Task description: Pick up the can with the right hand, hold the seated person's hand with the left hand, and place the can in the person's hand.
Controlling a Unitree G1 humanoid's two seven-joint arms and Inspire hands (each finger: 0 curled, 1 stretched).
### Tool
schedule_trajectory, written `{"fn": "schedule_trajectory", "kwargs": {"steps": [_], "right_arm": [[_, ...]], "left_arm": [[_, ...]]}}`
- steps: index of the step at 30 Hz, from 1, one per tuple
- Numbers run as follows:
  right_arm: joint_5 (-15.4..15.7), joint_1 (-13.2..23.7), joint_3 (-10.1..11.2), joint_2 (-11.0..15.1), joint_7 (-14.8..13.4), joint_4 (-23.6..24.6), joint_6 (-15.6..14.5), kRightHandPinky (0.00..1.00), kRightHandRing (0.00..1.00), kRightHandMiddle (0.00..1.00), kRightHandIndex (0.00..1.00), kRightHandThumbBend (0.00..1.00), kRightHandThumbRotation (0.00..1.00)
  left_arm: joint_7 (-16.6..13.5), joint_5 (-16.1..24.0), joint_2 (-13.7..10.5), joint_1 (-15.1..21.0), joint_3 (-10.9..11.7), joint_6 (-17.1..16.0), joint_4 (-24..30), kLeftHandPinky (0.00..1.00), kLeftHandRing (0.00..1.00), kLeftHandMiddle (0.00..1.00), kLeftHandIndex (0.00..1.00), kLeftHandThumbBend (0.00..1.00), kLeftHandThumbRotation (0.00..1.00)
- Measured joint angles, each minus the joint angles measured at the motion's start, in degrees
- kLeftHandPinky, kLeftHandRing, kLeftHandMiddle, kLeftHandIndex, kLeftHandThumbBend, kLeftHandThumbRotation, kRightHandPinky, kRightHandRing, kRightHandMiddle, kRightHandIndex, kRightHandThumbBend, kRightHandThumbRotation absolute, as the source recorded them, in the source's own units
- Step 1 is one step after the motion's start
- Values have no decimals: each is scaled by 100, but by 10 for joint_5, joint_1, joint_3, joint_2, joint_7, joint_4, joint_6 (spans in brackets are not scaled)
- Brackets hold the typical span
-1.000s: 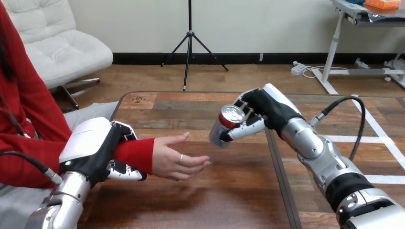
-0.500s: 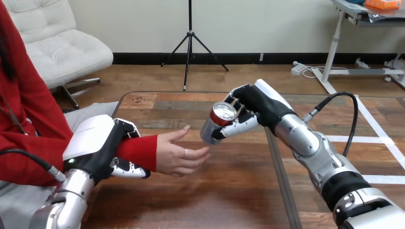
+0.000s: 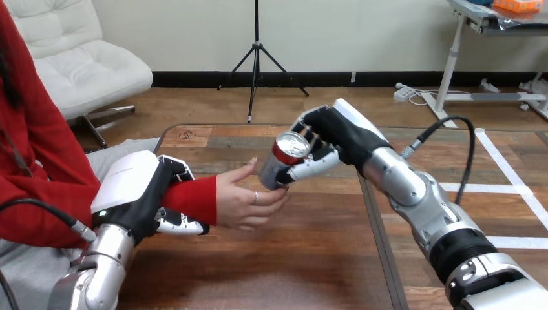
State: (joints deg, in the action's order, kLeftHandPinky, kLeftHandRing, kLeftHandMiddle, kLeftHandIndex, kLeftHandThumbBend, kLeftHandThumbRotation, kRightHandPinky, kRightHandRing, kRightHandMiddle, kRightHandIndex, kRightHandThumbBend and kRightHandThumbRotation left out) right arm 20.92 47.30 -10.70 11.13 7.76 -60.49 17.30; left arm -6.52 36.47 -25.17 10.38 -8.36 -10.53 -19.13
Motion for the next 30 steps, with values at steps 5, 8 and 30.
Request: {"fn": "schedule_trajectory", "kwargs": {"steps": [5,8,30], "right_arm": [[0,0,-1,-2,5,15,0,27,31,38,44,73,0],[0,0,-1,-3,9,22,0,27,31,38,44,74,0],[5,0,-7,-2,19,38,-6,21,28,35,44,75,0]], "left_arm": [[0,0,6,1,0,5,7,24,31,36,36,79,0],[0,0,8,3,1,6,9,24,30,36,36,79,0],[0,0,15,9,6,7,13,24,30,36,36,79,0]]}}
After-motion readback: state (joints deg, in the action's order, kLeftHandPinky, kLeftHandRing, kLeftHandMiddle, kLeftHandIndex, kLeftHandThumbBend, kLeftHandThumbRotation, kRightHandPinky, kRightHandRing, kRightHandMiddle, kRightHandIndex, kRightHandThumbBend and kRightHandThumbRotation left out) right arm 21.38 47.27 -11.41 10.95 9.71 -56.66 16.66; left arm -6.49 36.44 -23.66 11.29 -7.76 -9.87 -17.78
